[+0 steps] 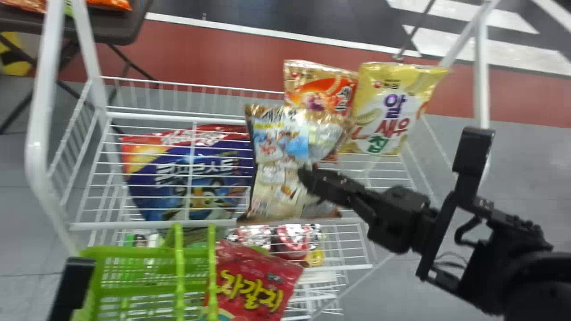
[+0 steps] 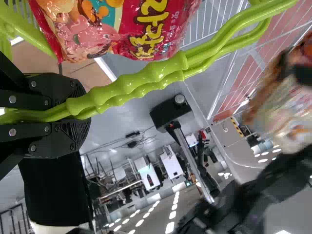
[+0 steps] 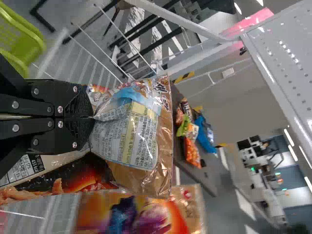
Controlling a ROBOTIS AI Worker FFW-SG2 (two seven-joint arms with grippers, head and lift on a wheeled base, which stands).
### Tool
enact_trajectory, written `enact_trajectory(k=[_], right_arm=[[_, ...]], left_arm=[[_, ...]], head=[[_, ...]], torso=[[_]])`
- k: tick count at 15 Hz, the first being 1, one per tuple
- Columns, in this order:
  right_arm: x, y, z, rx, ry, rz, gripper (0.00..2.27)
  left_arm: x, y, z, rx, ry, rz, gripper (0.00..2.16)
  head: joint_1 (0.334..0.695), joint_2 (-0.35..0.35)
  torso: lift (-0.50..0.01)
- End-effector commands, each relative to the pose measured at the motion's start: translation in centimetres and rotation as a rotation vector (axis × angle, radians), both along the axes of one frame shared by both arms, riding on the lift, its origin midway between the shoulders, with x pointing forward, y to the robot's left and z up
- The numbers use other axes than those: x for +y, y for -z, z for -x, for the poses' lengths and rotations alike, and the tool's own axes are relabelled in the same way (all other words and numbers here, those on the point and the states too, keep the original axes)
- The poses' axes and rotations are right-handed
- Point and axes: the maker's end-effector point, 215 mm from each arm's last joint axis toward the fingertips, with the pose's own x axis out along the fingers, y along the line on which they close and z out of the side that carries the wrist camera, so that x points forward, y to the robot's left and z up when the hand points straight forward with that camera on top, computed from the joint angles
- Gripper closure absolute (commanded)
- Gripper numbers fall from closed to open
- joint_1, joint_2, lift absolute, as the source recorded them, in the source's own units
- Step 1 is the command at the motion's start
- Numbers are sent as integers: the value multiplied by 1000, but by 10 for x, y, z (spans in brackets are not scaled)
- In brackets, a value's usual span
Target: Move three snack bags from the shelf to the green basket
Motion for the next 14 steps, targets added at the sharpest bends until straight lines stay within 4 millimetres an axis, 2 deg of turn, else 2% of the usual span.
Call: enact_trajectory(k=[1, 3, 6, 7, 10, 14], right_arm=[[-14, 10, 33, 96, 12, -19, 2243], [-16, 20, 63, 181, 4, -41, 2243], [-6, 49, 102, 337, -17, -81, 2243], [-2, 57, 109, 365, -28, -83, 2243], [13, 98, 133, 481, -56, -41, 2243], [21, 136, 152, 587, -73, -16, 2243]], left_arm=[[0, 2, 3, 18, 4, -11, 1821], [0, 4, 4, 19, 5, -20, 1818], [-5, 2, 11, 25, 17, -22, 1821], [-6, 1, 13, 26, 20, -19, 1821], [-2, -4, 15, 19, 16, -16, 1821], [-5, -11, 22, 9, 27, -10, 1821]], head=[[695, -350], [695, -350], [695, -350], [695, -350], [695, -350], [695, -350]], torso=[[-47], [-47], [-47], [-47], [-47], [-47]])
